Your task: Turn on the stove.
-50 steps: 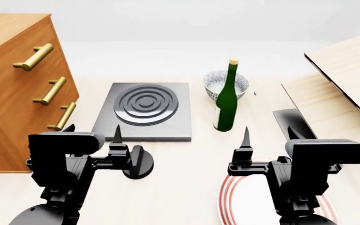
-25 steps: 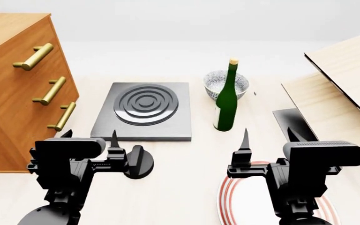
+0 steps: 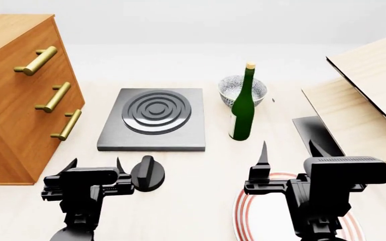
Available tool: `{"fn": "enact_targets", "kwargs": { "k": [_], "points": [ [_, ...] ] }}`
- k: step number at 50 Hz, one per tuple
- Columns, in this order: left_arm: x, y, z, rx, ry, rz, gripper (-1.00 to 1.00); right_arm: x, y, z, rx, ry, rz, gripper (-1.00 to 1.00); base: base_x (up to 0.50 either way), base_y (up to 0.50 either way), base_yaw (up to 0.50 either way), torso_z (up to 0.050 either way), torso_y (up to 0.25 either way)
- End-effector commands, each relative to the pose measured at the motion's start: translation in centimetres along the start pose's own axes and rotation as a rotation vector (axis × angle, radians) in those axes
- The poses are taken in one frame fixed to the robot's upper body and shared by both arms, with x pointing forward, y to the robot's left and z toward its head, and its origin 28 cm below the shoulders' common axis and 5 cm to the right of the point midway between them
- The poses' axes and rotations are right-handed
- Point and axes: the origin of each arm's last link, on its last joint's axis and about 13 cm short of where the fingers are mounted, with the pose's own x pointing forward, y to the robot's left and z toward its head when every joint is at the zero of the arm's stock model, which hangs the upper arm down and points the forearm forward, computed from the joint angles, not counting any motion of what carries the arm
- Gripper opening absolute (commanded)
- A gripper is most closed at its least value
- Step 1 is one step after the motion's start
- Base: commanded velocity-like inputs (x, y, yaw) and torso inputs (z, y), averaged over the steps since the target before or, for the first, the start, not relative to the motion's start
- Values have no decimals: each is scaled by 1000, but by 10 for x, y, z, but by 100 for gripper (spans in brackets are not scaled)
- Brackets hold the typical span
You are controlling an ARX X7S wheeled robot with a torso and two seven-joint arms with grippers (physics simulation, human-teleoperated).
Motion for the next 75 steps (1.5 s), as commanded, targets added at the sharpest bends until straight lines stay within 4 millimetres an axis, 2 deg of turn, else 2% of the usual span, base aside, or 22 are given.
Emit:
{"fn": "enact_targets", "kwargs": {
  "k": [1,19,36,37,40,41,42,43,45,46,75],
  "points": [
    [3,-6,-30,18,28,-4,100,0,1,-4,1,8,0,100,0,0,0,0,0],
    [0,-22,-53,-5,84,-15,100,-1,1,-5,0,10,2,100,0,0,0,0,0],
    [3,-56,-41,-11,103,-111,100,-1,-1,-6,3,12,4,100,0,0,0,0,1],
    [-1,-68,-31,-4,85,-165,100,-1,0,-5,5,9,8,100,0,0,0,0,0],
    [-6,-76,-22,1,75,-205,100,-2,-2,-5,6,7,4,100,0,0,0,0,0],
    [-14,-10,-23,-24,177,12,100,-4,-14,-1,28,-5,-88,100,0,0,0,0,0],
    [-11,5,5,-225,158,-80,100,-5,-14,-1,28,-5,-88,100,0,0,0,0,0],
    [-15,25,33,-341,115,-74,100,-4,-15,-1,29,-4,-89,100,0,0,0,0,0],
    [-38,17,72,-258,94,-173,100,-4,-14,-2,29,-2,-89,100,0,0,0,0,0],
    [-49,15,94,-231,-39,-196,100,-4,-14,-2,30,-2,-89,100,0,0,0,0,0],
    [-49,12,88,-223,-29,-201,100,-4,-14,-7,33,4,-91,100,0,0,0,0,0]
  ]
}}
